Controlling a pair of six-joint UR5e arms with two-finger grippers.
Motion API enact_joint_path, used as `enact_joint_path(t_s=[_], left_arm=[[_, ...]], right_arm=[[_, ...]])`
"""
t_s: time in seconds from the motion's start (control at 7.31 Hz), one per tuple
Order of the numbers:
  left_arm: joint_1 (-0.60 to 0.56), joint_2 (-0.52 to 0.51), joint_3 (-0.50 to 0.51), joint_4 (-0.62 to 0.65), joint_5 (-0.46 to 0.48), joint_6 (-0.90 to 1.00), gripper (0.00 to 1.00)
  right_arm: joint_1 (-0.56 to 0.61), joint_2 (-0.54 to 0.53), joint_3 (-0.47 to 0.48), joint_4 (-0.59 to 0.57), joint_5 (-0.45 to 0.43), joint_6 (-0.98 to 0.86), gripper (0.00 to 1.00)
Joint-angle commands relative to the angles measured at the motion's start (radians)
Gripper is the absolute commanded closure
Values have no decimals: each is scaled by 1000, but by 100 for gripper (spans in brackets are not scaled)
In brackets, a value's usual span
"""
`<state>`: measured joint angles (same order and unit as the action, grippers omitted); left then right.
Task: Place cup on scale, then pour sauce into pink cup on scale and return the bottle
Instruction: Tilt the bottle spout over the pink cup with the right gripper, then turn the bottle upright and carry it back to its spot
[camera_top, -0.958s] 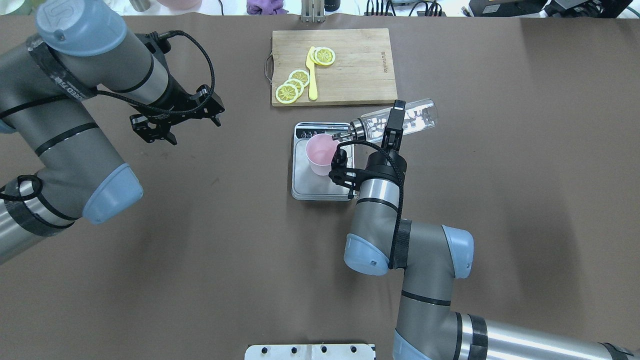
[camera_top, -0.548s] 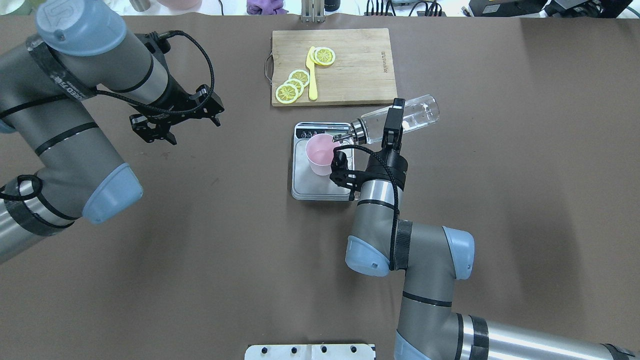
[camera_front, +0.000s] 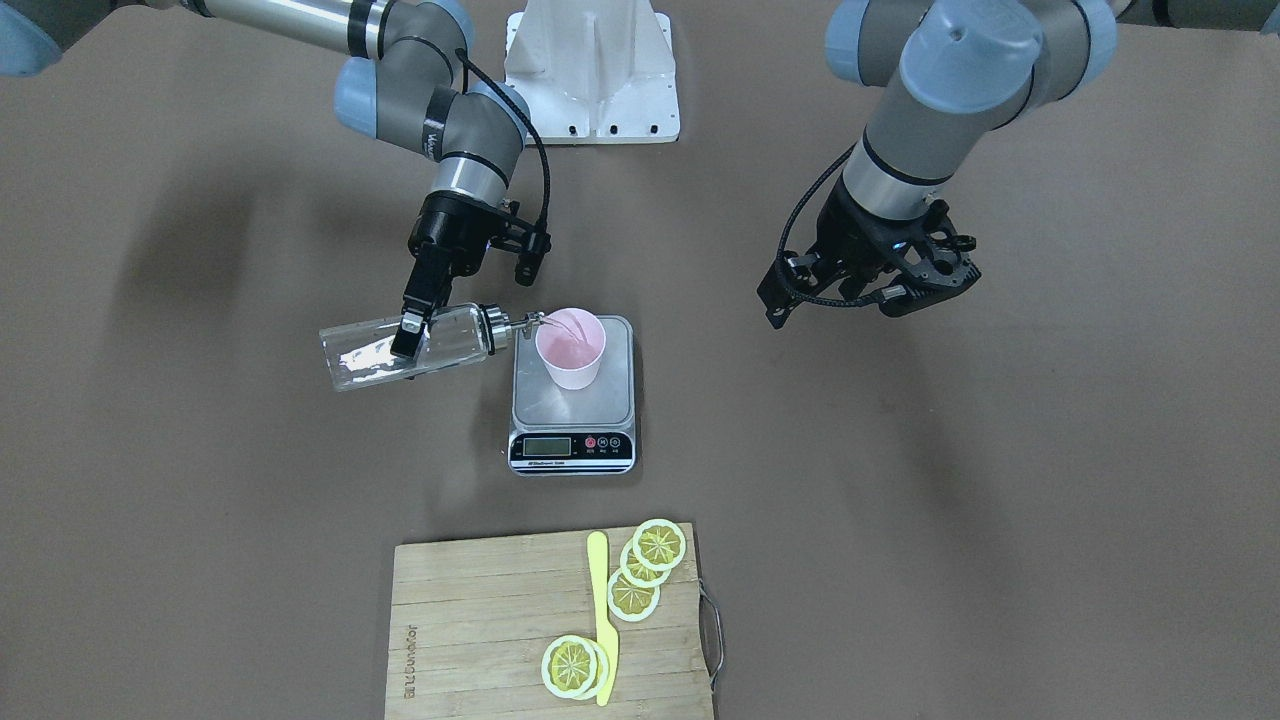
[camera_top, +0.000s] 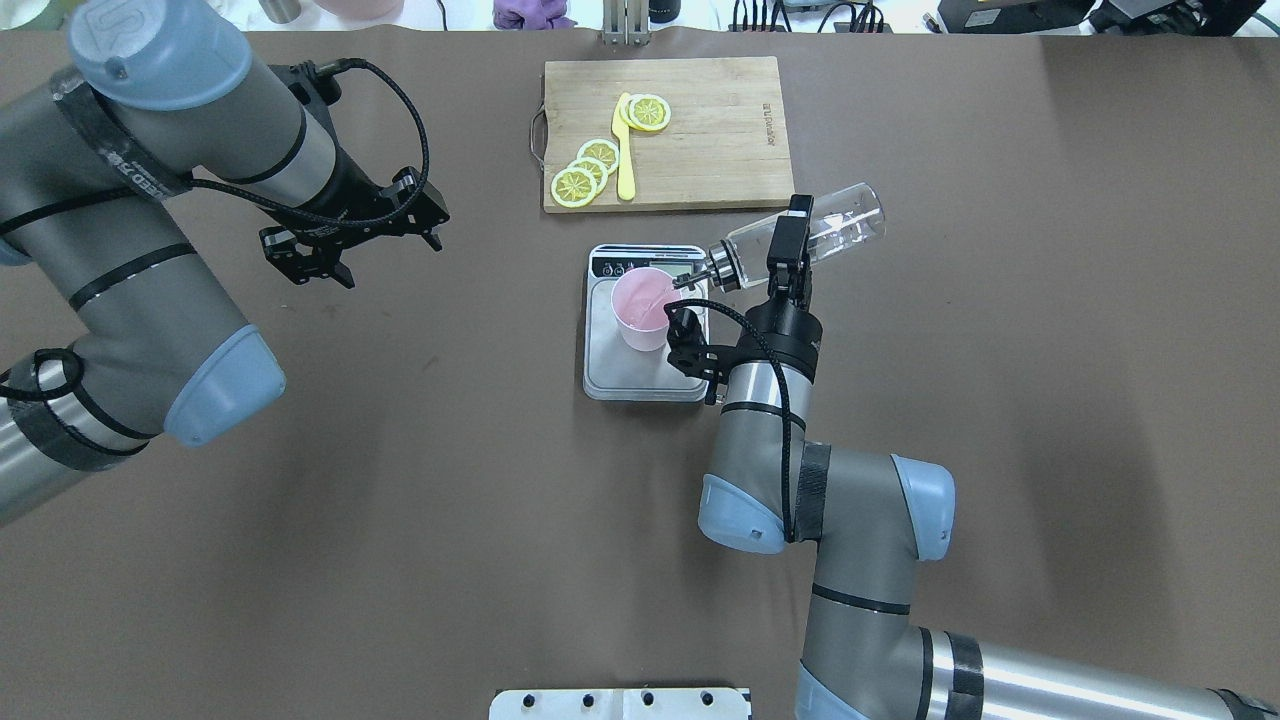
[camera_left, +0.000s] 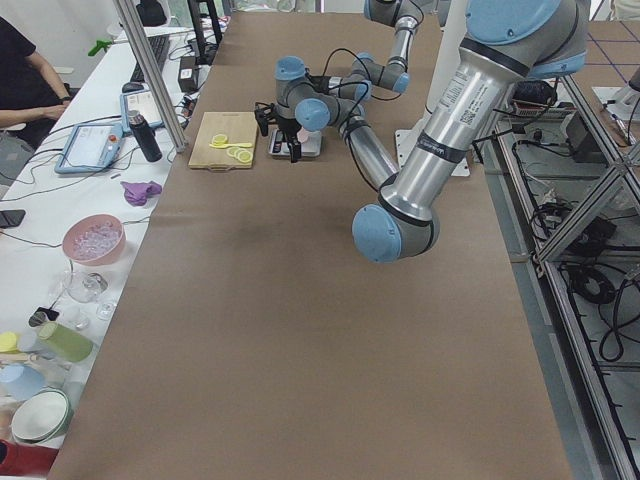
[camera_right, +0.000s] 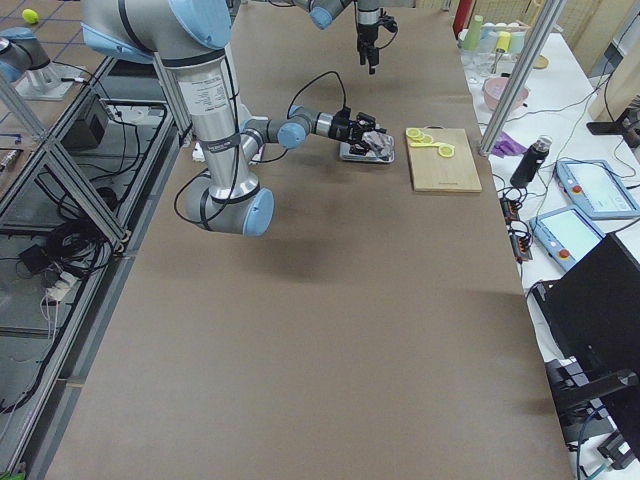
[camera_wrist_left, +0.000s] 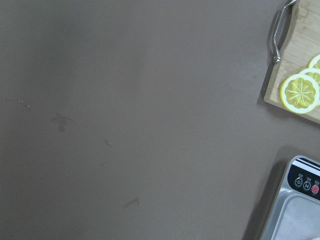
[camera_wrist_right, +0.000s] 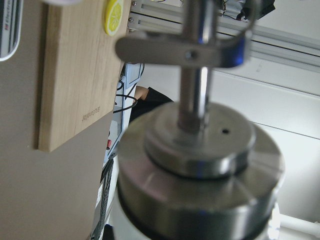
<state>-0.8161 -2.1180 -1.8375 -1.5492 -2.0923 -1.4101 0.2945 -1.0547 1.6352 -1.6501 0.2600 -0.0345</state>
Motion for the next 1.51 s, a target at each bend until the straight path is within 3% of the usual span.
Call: enact_joint_path(t_s=[0.0, 0.82, 1.23, 1.37], left_arm=[[0, 1, 1, 0, 1, -1, 3], [1, 0, 1, 1, 1, -3, 3], [0, 0, 1, 1, 1, -6, 2], [0, 0, 0, 0, 1, -6, 3]], right_arm=[[0, 1, 0, 12, -2, 11, 100], [-9, 10, 18, 13, 100, 511, 100], [-2, -1, 159, 21, 209, 707, 100], [17, -10, 163, 150, 260, 750, 100]])
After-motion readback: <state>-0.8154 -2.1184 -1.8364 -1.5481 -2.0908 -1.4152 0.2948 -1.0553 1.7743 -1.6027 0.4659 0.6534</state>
